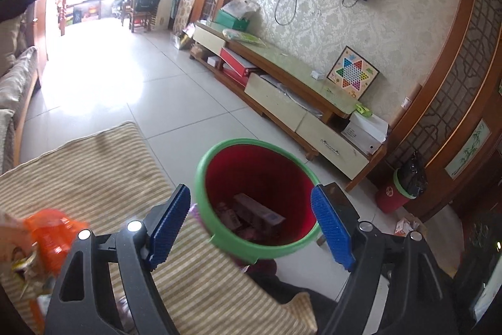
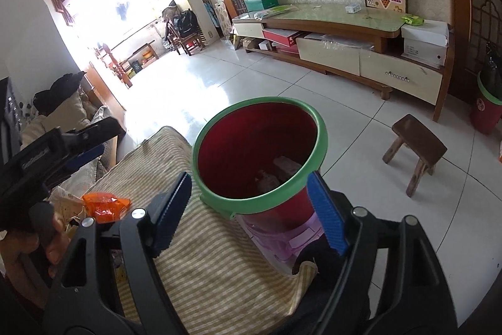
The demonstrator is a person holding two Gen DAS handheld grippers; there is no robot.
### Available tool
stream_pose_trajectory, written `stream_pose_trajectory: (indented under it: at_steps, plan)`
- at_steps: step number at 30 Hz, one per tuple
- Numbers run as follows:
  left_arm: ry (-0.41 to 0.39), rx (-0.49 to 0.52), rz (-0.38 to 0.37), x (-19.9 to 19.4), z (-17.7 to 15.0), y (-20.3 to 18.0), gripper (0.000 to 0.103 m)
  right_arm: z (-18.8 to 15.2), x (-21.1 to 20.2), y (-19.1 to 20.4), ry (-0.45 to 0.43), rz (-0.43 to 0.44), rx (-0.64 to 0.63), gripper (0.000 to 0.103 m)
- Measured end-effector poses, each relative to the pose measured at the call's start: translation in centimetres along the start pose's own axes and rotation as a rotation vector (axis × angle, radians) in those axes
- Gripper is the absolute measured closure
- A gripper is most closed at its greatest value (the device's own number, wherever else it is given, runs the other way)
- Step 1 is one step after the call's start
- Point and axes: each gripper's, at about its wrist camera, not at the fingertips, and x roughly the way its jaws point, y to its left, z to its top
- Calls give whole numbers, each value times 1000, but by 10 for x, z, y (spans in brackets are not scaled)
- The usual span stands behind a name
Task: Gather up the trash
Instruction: 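Return the left gripper to the table and grasp the white paper cup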
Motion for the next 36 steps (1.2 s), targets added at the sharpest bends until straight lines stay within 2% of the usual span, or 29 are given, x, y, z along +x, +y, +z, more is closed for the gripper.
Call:
stream_pose_trajectory:
  at_steps: [5,10,12,15,19,22,24,28,30,33,34,36]
  plan:
    - [-49,-35,77,-58,-18,36,27,-6,0,36,21,38,-67,29]
    - [-105,-154,196,-116,-33,100,27,-16,0,75,48,81,-136,29]
    - [-119,-187,278,-134,-39,131,27,-20,-1,95,65,109,-177,29]
    - [-94,-266,494,-154,-50,198,28,-26,-3,129,85,161,-251,29]
    - [-33,-456,624,-163,-66,295,28,-32,-2,168,106,234,-316,26]
    - [22,-514,655,-151,-70,348,28,-40,0,187,133,273,-337,26]
    - [90,-504,662,-132,-69,374,28,-47,0,199,152,291,-347,26]
    - [226,-480,685,-96,-74,406,27,-54,-1,209,186,311,-360,26]
    - [261,-502,696,-82,-78,416,27,-57,-1,212,199,308,-376,26]
    - [275,-562,649,-70,-84,431,22,-62,0,218,214,306,-401,26]
    - [276,-574,638,-67,-86,433,23,-62,1,219,219,309,-404,26]
    - [250,-583,620,-68,-88,431,38,-59,5,223,226,319,-404,26]
